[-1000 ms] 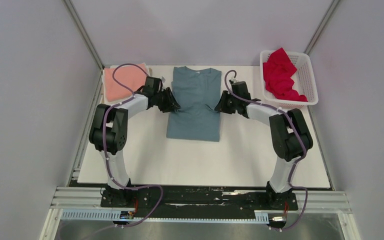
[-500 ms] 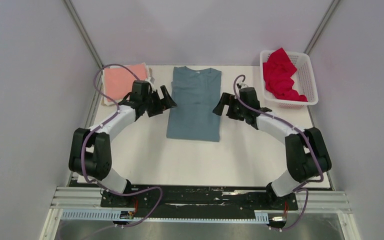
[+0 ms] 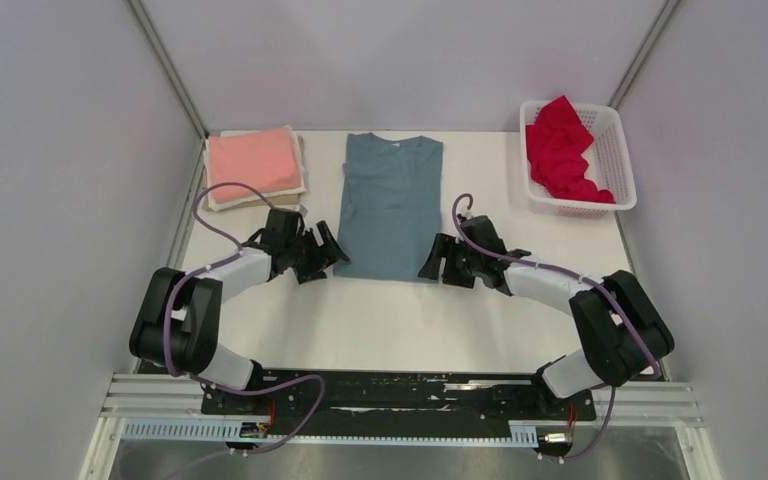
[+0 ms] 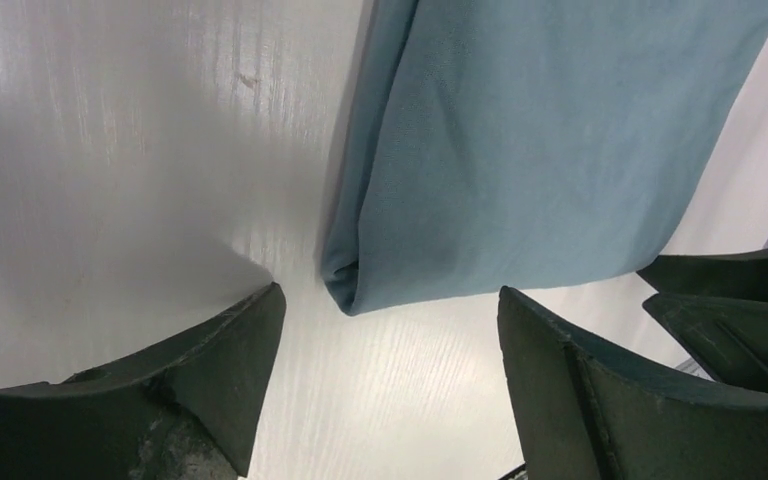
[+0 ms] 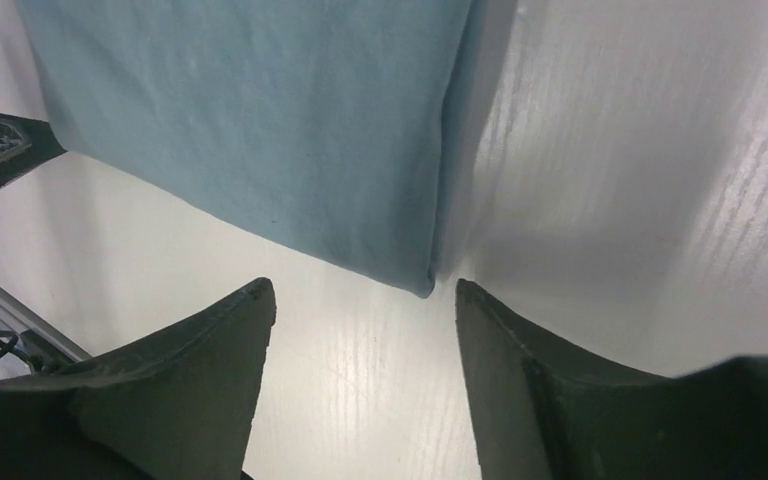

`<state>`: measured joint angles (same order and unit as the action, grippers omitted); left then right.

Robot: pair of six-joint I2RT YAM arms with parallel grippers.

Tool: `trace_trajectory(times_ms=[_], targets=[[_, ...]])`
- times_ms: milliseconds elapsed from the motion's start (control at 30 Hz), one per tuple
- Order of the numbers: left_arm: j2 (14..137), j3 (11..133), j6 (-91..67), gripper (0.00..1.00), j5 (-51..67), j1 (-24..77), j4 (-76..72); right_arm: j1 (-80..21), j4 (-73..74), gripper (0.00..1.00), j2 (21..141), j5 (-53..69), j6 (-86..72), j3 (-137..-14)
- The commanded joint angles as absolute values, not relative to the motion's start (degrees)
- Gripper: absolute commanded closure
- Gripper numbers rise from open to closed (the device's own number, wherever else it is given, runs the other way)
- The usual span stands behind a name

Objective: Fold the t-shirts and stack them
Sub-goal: Grab one side of the 2/3 rectangular tshirt with both arms

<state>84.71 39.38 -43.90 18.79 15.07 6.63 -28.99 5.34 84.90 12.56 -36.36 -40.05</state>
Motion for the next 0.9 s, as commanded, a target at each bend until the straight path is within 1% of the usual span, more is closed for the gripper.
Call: trace_trajectory(times_ms=[0, 33, 67, 233, 267, 300, 333, 367, 400, 433, 500, 533, 600, 633, 733, 867], targets=[[86.96, 38.89, -45.04, 0.22, 19.56, 16.05, 3.56, -29.51, 2.13, 0.39, 86.17, 10.64, -40.52, -38.84], [87.46, 38.87, -45.02, 0.28, 19.63, 16.29, 3.45, -29.47, 2.11, 0.4, 86.35, 10.39, -40.74, -38.65], [87.68, 38.92, -45.03, 0.29, 19.54, 16.73, 3.48, -29.45, 2.0, 0.42, 86.58, 10.0, -40.9, -38.43], [89.91, 39.27, -44.97, 0.47, 18.71, 17.23, 3.9, -29.53, 1.15, 0.47, 88.57, 9.67, -41.3, -38.29], [90.13, 39.28, -44.99, 0.49, 18.76, 17.27, 3.85, -29.54, 0.92, 0.49, 89.11, 9.36, -41.16, -38.22], [90.69, 39.33, -45.0, 0.55, 18.86, 17.26, 3.82, -29.55, 0.91, 0.52, 89.58, 9.18, -41.26, -38.31], [90.96, 39.5, -45.0, 0.58, 18.92, 17.24, 3.85, -29.6, 0.7, 0.53, 90.18, 9.08, -41.23, -38.46], [91.38, 39.57, -45.0, 0.65, 18.88, 17.3, 3.77, -29.53, 0.55, 0.56, 90.8, 9.18, -41.18, -38.6], [91.61, 39.73, -45.11, 0.69, 18.84, 17.26, 3.76, -29.53, 0.53, 0.62, 91.35, 9.49, -41.14, -38.85], [91.92, 39.86, -45.14, 0.81, 18.73, 17.32, 3.68, -29.49, 0.53, 0.68, 91.69, 9.91, -41.13, -39.0], [92.42, 40.18, -45.06, 0.98, 18.33, 17.33, 3.28, -29.62, 0.53, 0.83, 91.85, 10.22, -40.98, -38.94], [92.58, 40.22, -44.86, 1.0, 18.3, 17.36, 2.71, -29.66, 0.57, 0.87, 91.74, 10.44, -40.71, -38.87], [92.14, 40.21, -44.68, 1.0, 18.55, 17.44, 2.05, -29.62, 0.53, 0.9, 90.97, 10.69, -40.0, -38.77], [91.73, 39.85, -44.66, 1.0, 18.59, 17.63, 1.99, -29.62, 0.84, 0.93, 90.44, 11.21, -39.31, -38.86], [87.97, 38.16, -44.88, 1.0, 16.86, 18.28, 2.49, -29.62, 3.64, 1.0, 88.07, 13.16, -37.01, -39.96], [81.01, 33.17, -46.54, 1.0, 15.67, 19.73, 3.24, -30.0, 9.09, 1.0, 83.79, 17.13, -34.75, -39.66]])
